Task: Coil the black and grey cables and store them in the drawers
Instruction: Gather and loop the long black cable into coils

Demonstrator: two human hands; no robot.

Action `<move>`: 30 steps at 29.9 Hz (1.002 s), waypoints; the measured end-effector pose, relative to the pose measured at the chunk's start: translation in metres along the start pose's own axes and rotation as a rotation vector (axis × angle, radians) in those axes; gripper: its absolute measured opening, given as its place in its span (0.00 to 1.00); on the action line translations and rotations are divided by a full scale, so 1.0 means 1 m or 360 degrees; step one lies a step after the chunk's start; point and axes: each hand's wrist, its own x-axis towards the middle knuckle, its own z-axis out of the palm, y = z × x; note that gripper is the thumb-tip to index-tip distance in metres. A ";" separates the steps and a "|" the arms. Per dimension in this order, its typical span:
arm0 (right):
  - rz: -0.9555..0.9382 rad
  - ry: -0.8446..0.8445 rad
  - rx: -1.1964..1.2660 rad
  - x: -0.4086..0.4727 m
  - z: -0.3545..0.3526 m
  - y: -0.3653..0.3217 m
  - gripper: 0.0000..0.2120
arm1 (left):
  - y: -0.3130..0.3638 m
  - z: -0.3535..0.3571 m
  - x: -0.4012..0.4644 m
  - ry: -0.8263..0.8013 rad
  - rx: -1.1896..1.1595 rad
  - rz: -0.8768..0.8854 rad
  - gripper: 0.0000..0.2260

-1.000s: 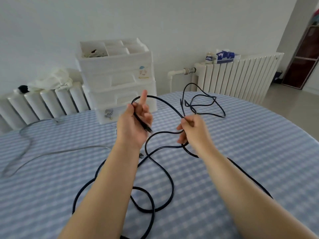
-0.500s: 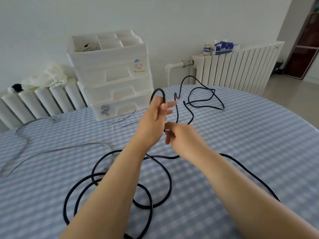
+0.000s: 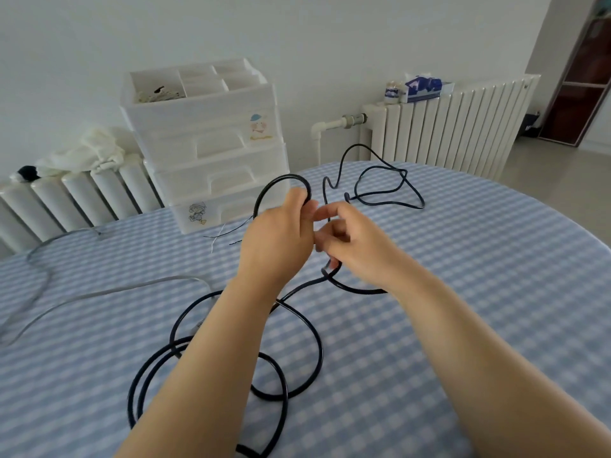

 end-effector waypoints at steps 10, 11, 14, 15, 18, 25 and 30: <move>0.0107 -0.0447 0.0436 -0.006 -0.016 0.003 0.15 | -0.010 -0.045 0.015 -0.0218 -0.1263 -0.0634 0.26; 0.0113 -0.0351 0.0623 -0.006 -0.021 0.001 0.14 | -0.014 -0.047 0.015 -0.0303 -0.1351 -0.0667 0.24; -0.0003 0.0118 0.0570 -0.001 -0.032 0.006 0.10 | -0.020 -0.049 0.012 -0.0590 -0.1622 -0.0743 0.19; -0.0070 0.0311 0.0408 0.001 -0.033 0.007 0.08 | -0.019 -0.049 0.011 -0.0681 -0.1767 -0.0789 0.18; -0.0224 0.0639 -0.0152 0.006 -0.021 0.018 0.11 | -0.010 -0.043 0.009 -0.0915 -0.2213 -0.0936 0.17; -0.0021 0.0455 0.0028 0.002 0.014 0.013 0.26 | -0.005 -0.027 0.007 -0.1135 -0.3010 -0.1055 0.20; 0.0260 0.0428 0.0342 0.000 0.012 0.000 0.27 | 0.001 -0.030 0.009 -0.1049 -0.2737 -0.1151 0.25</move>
